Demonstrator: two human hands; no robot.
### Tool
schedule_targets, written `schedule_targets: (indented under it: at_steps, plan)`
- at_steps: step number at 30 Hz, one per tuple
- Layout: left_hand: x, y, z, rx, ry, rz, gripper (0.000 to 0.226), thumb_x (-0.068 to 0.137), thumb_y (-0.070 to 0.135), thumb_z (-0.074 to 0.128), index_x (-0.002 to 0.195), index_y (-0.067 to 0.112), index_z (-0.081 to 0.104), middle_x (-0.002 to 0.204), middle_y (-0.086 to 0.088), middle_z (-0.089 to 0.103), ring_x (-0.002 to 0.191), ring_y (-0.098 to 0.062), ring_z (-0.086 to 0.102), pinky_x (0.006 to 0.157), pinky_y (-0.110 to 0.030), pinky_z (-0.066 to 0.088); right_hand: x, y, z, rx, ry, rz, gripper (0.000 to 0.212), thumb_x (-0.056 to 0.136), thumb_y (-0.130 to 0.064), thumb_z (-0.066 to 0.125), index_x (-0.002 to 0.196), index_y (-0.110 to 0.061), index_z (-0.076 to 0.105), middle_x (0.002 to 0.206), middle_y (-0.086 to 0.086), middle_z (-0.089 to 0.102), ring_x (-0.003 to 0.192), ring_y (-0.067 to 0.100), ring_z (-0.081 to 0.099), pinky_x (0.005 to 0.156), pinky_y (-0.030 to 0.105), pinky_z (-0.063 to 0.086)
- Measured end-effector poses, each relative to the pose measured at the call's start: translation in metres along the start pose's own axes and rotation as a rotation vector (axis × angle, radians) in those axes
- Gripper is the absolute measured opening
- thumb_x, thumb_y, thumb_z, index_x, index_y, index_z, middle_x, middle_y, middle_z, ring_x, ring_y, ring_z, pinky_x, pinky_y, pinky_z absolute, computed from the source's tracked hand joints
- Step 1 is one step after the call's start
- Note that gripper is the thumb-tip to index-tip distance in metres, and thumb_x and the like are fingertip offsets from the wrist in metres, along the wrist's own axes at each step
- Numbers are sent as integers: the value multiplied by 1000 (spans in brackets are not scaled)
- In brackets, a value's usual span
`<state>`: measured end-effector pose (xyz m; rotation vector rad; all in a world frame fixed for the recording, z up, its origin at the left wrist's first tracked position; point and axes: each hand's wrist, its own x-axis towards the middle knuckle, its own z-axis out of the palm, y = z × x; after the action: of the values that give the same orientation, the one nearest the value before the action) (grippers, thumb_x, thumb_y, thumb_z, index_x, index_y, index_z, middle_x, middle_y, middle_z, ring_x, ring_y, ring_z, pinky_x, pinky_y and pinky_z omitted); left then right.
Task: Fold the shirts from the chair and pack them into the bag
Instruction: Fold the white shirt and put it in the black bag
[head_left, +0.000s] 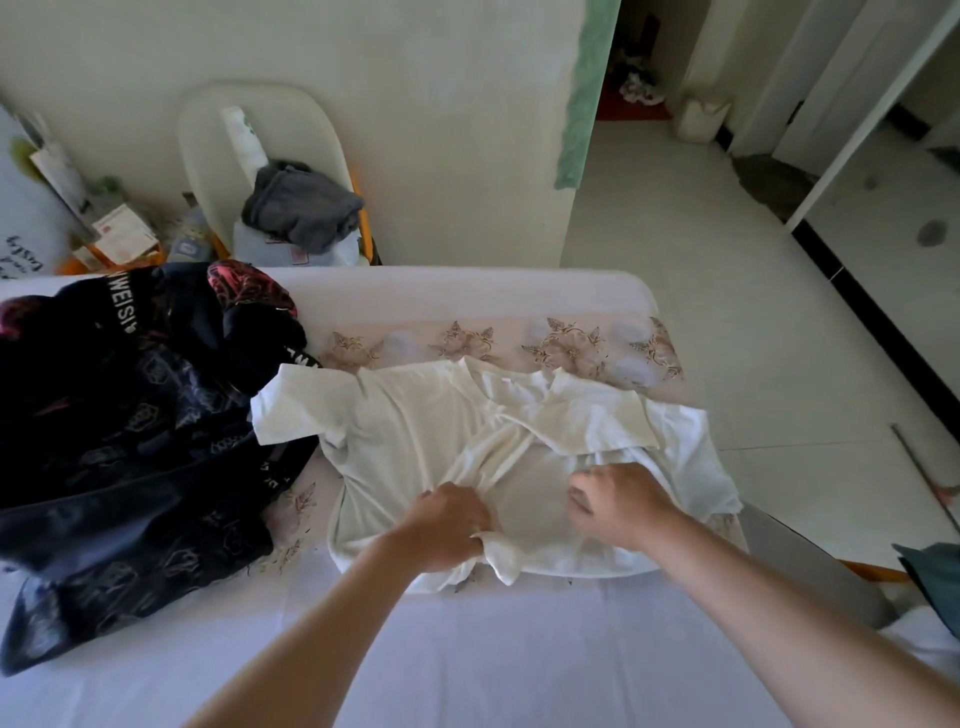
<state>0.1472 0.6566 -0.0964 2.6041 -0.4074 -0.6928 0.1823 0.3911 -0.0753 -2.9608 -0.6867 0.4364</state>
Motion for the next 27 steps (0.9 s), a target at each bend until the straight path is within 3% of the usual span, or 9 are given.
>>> schedule_targets:
  at_steps: [4, 8, 10, 12, 15, 18, 21, 23, 27]
  plan:
    - [-11, -5, -16, -232, 303, -73, 24, 87, 17, 62, 107, 22, 73, 109, 5, 66, 102, -16, 61, 89, -27, 48, 26, -26, -8, 135, -6, -19, 38, 95, -28, 49, 133, -26, 53, 133, -4, 56, 107, 20, 62, 78, 32, 49]
    - [-19, -14, -73, -302, 669, -227, 19, 95, 11, 49, 105, 15, 64, 94, -1, 62, 80, -24, 61, 64, -36, 50, 57, -51, -6, 250, -38, 3, 59, 96, -24, 50, 152, -25, 30, 155, -2, 35, 130, 23, 50, 98, 38, 46]
    - [-8, -30, -106, -371, 742, -395, 18, 99, 14, 40, 107, 12, 56, 86, -8, 60, 82, -36, 59, 61, -39, 40, 74, -57, -5, 210, 2, 4, 68, 95, -24, 54, 155, -25, 23, 161, 3, 27, 142, 27, 37, 115, 44, 33]
    - [3, -47, -136, -443, 803, -546, 26, 101, 15, 37, 122, 9, 52, 96, -15, 60, 93, -38, 57, 68, -35, 33, 91, -57, -4, 73, 49, 28, 76, 95, -29, 57, 157, -26, 14, 164, 9, 14, 151, 27, 18, 121, 51, 14]
    - [12, -67, -154, -398, 793, -593, 41, 95, 5, 42, 135, 14, 46, 117, -11, 55, 106, -32, 52, 76, -29, 32, 113, -52, -2, -68, 67, 151, 77, 97, -33, 52, 158, -24, 5, 165, 13, 2, 153, 29, 1, 119, 58, 2]
    - [13, -81, -127, -303, 769, -379, 50, 87, -4, 50, 133, 16, 49, 130, -8, 48, 116, -28, 50, 90, -29, 41, 128, -50, -5, -152, 13, 254, 74, 99, -33, 47, 158, -20, 5, 164, 19, 1, 152, 34, 0, 118, 60, 3]
    - [4, -90, -71, -105, 601, -240, 28, 89, 2, 52, 106, 20, 65, 110, 2, 55, 100, -24, 57, 76, -38, 52, 127, -57, 4, -71, 223, -58, 65, 83, -18, 66, 144, -20, 45, 152, 19, 36, 137, 38, 39, 108, 51, 35]
    - [-10, -94, -40, -25, 533, -254, 19, 92, 10, 54, 100, 18, 69, 106, 0, 57, 100, -26, 57, 70, -38, 51, 123, -66, 18, -4, 193, -305, 58, 79, -15, 67, 136, -25, 56, 147, 13, 45, 128, 34, 50, 102, 44, 43]
    - [-42, -104, -9, -153, 657, -321, 28, 90, 7, 60, 118, 10, 62, 123, -5, 56, 114, -28, 55, 89, -41, 51, 110, -78, 37, -24, -36, -112, 61, 99, -40, 44, 156, -31, 23, 165, 13, 5, 152, 31, 8, 122, 48, 13]
